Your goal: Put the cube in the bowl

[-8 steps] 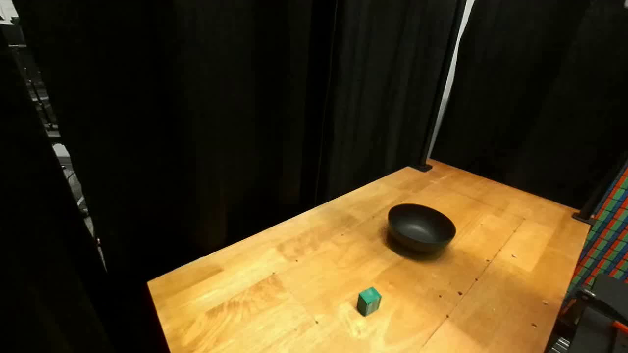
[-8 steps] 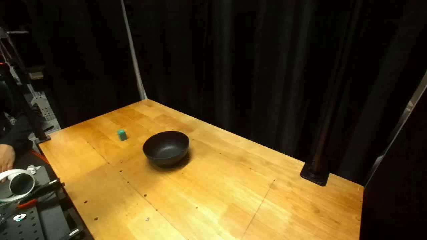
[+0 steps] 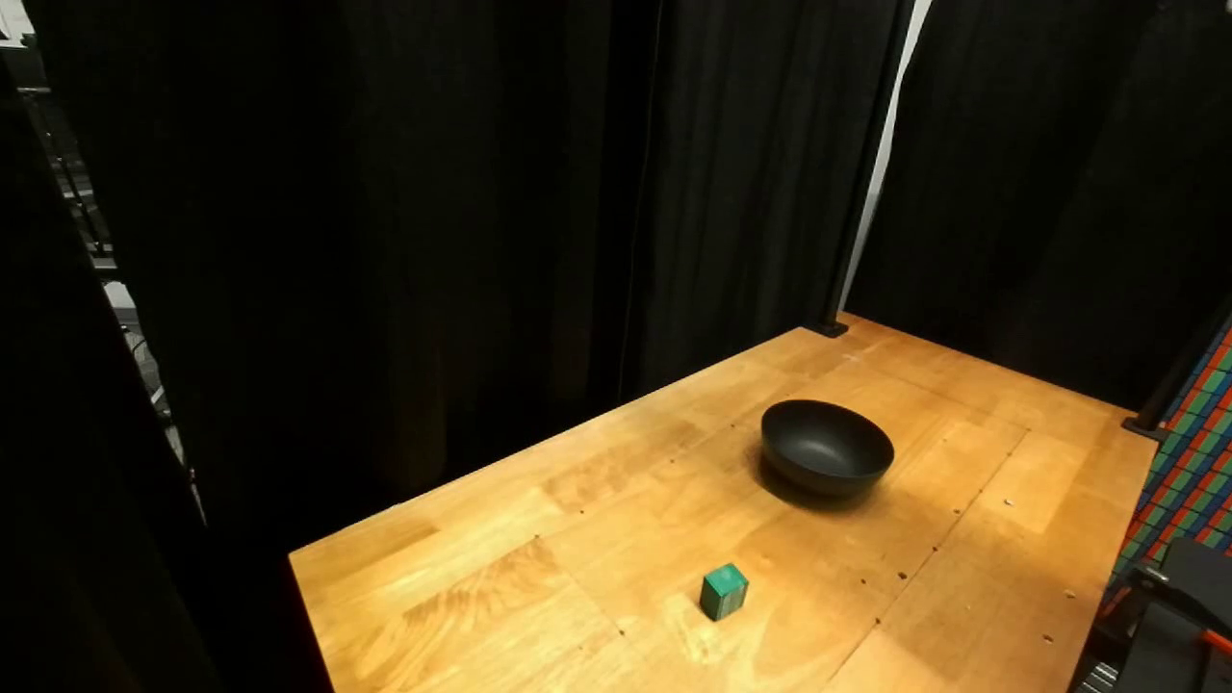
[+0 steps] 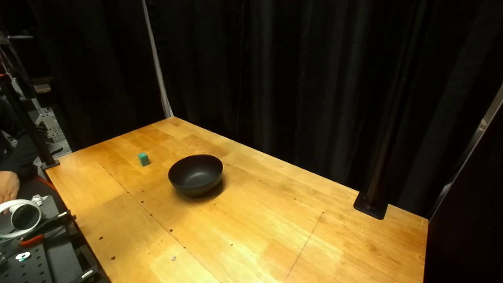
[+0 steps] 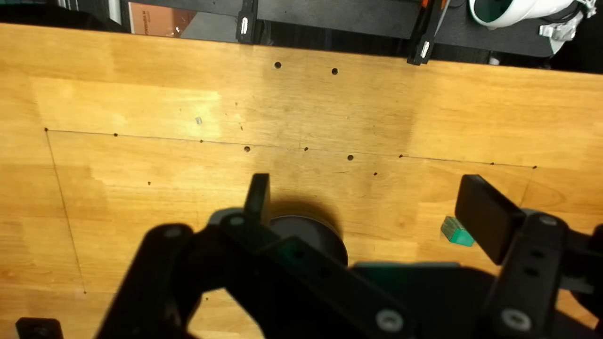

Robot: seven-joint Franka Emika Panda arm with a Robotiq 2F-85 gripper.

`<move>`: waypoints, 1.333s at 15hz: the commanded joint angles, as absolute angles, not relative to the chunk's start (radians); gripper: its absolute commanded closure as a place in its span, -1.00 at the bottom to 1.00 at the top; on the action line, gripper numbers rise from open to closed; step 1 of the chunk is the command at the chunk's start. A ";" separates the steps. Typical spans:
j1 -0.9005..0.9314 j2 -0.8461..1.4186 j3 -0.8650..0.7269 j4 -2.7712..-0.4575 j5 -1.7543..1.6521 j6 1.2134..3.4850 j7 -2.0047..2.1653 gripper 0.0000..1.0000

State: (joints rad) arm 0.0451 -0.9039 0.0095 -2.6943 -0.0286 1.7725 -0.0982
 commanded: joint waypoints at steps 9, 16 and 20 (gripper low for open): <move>0.169 -0.488 0.282 -2.603 -0.056 2.004 0.086 -1.00; 0.121 -0.052 0.433 -2.461 -0.166 2.439 0.276 -1.00; 0.198 0.187 0.349 -2.343 -0.308 2.530 0.352 -1.00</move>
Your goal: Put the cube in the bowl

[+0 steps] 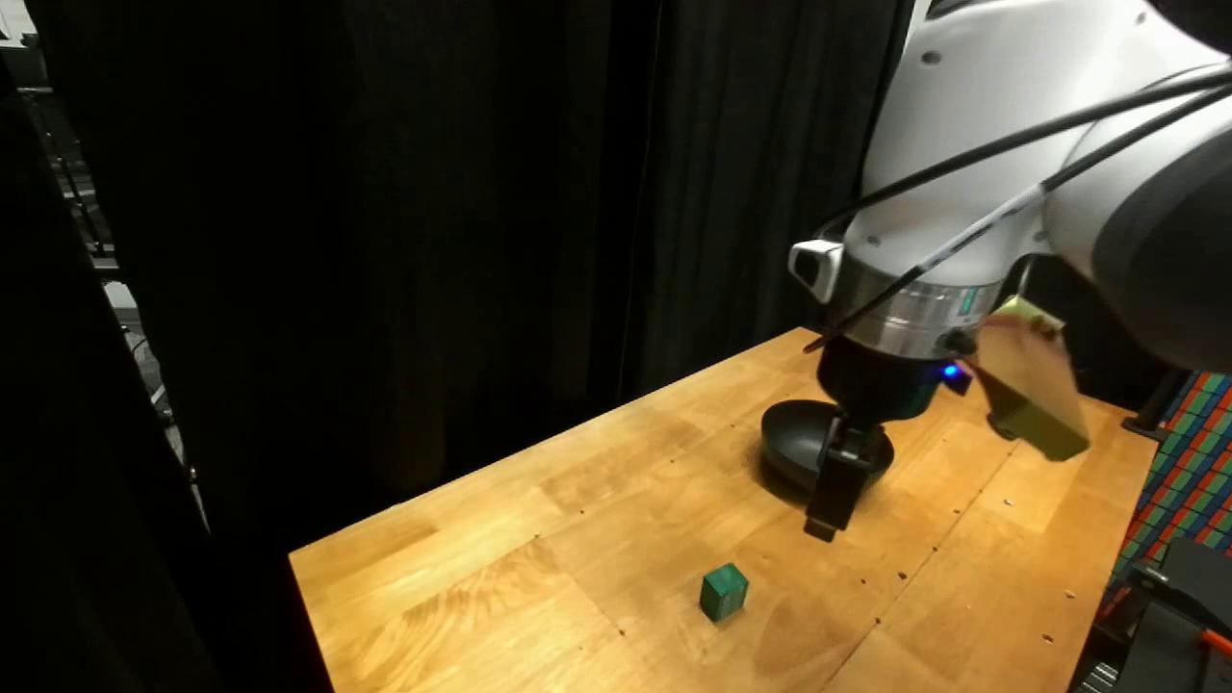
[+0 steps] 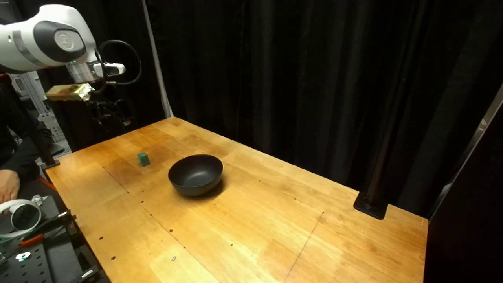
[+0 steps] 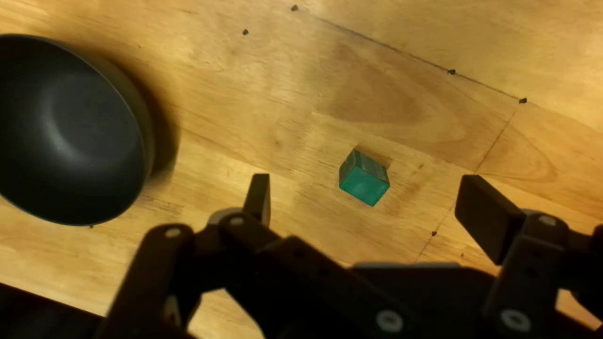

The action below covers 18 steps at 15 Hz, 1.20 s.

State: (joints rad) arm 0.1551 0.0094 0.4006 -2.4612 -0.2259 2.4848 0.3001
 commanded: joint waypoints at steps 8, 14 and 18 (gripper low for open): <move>0.328 0.448 0.197 -2.178 -0.298 2.578 0.323 -1.00; 0.349 0.531 0.171 -2.134 -0.242 2.595 0.298 -0.57; 0.345 0.531 0.175 -2.141 -0.206 2.603 0.281 0.02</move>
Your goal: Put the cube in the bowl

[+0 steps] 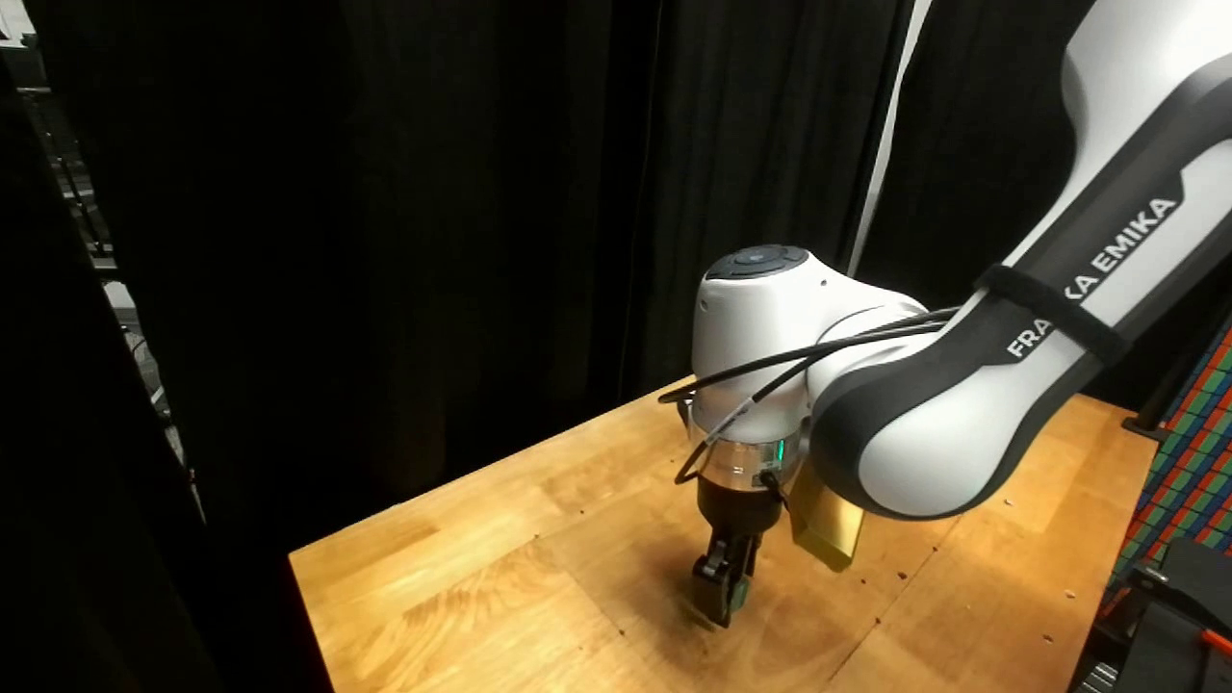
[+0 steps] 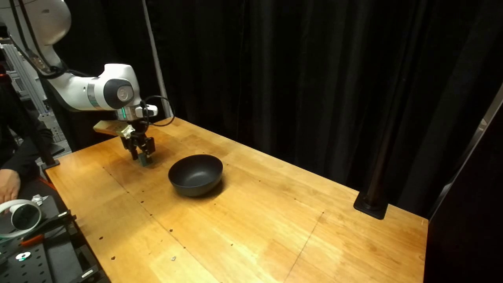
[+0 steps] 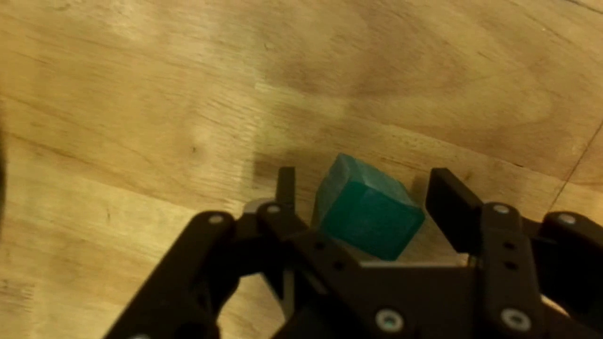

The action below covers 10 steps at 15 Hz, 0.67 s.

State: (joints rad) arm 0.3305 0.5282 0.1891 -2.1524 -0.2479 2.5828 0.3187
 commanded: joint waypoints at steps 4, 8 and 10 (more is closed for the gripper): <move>0.337 0.503 0.176 -2.164 -0.170 2.608 0.268 0.52; 0.379 0.351 0.092 -2.224 -0.251 2.522 0.342 0.52; 0.399 0.267 0.026 -2.250 -0.352 2.457 0.412 0.52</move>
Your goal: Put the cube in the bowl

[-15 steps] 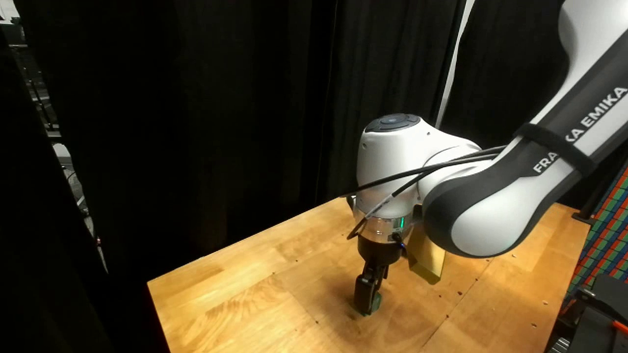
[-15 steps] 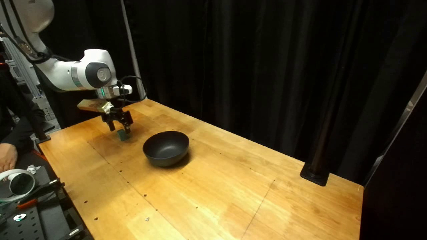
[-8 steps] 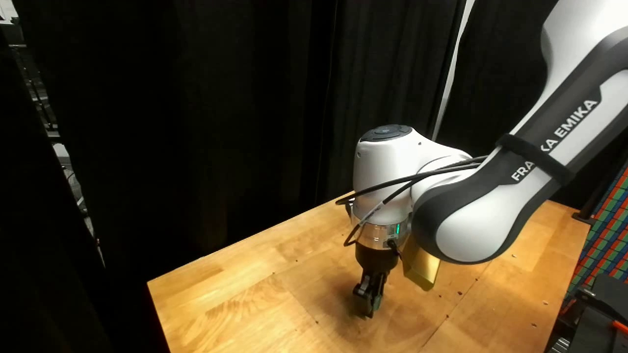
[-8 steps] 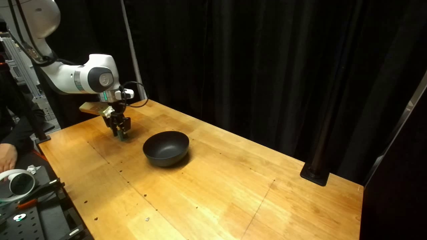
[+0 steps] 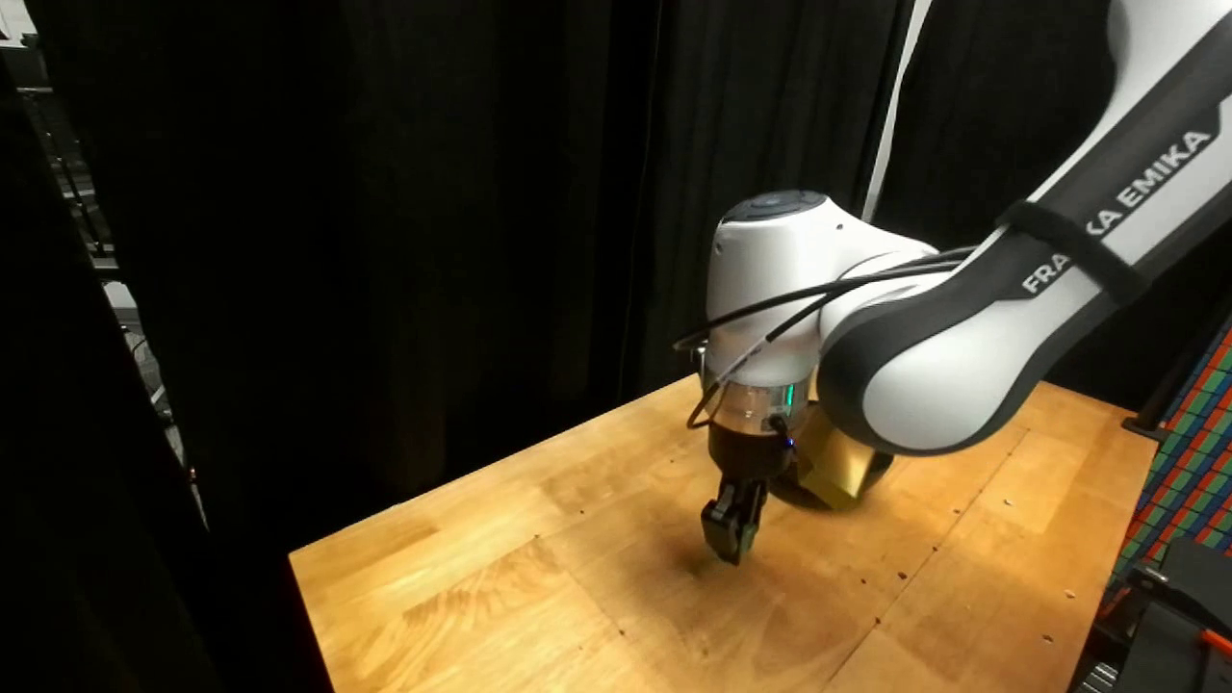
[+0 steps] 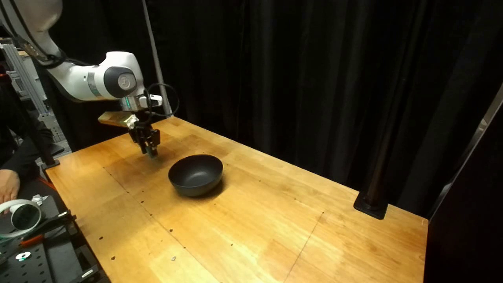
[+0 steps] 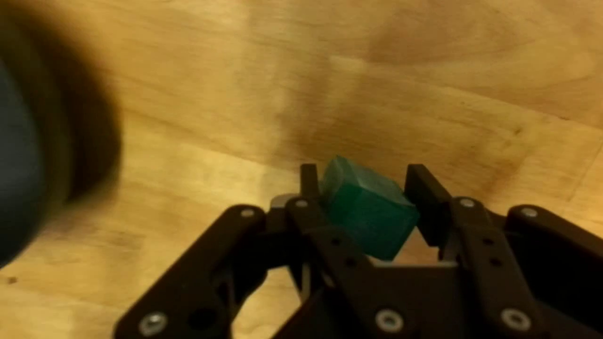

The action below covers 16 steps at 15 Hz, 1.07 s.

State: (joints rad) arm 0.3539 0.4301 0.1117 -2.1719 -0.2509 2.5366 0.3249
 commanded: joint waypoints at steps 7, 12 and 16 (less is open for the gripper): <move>0.325 0.222 -0.014 -2.224 -0.719 2.251 0.686 0.52; 0.270 0.245 0.002 -2.231 -0.735 2.265 0.742 -0.64; 0.243 0.099 0.036 -2.293 -0.671 2.223 0.649 -1.00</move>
State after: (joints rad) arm 0.2739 0.2409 -0.0040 -2.2345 -0.7157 2.2620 0.7163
